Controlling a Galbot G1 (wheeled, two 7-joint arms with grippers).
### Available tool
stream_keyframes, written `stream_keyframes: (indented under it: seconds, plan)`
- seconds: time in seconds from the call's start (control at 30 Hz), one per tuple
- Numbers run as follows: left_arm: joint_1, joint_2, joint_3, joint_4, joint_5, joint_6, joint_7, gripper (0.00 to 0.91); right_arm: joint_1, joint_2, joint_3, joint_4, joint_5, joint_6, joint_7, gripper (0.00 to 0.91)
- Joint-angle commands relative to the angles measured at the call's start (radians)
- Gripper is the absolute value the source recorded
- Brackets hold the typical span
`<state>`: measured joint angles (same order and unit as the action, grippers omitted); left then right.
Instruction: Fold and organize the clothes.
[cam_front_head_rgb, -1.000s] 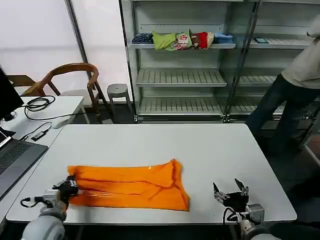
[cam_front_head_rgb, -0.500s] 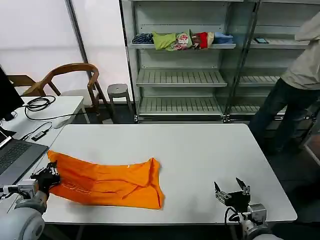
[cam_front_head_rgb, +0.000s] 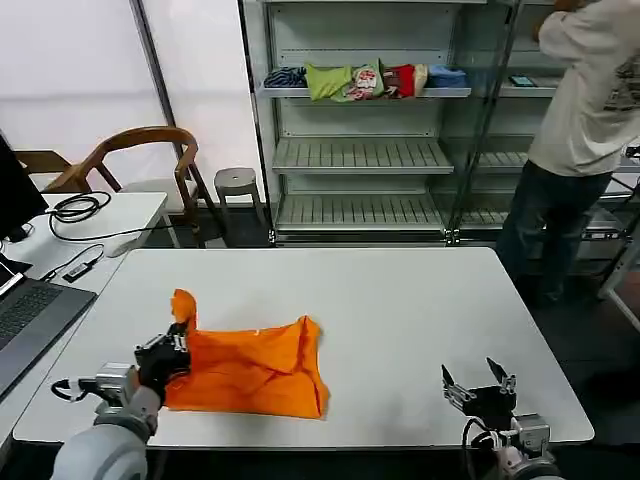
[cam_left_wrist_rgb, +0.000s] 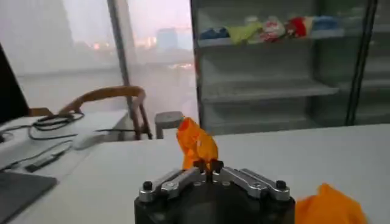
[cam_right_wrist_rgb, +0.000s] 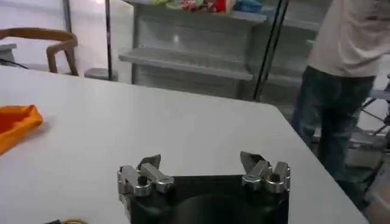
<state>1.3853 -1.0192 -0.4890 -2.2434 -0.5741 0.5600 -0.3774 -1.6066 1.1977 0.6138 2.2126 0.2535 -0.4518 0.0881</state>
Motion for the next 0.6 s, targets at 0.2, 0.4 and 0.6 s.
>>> stream_keyframes:
  seconds: [0.2,0.4,0.6]
  plan:
    - [-0.105,-0.127,0.284,0.011,0.013,0.016,-0.033,0.02,-0.017,0.009,0.016,0.002,-0.01,-0.001,0.001,0.907]
    - [-0.16,-0.169,0.297,0.099,0.018,0.007,-0.035,0.01,-0.015,0.01,0.017,0.007,-0.013,-0.003,0.001,0.907]
    - [-0.184,-0.182,0.3,0.152,0.021,-0.01,-0.035,0.02,-0.018,0.01,0.021,0.013,-0.012,-0.004,0.001,0.907]
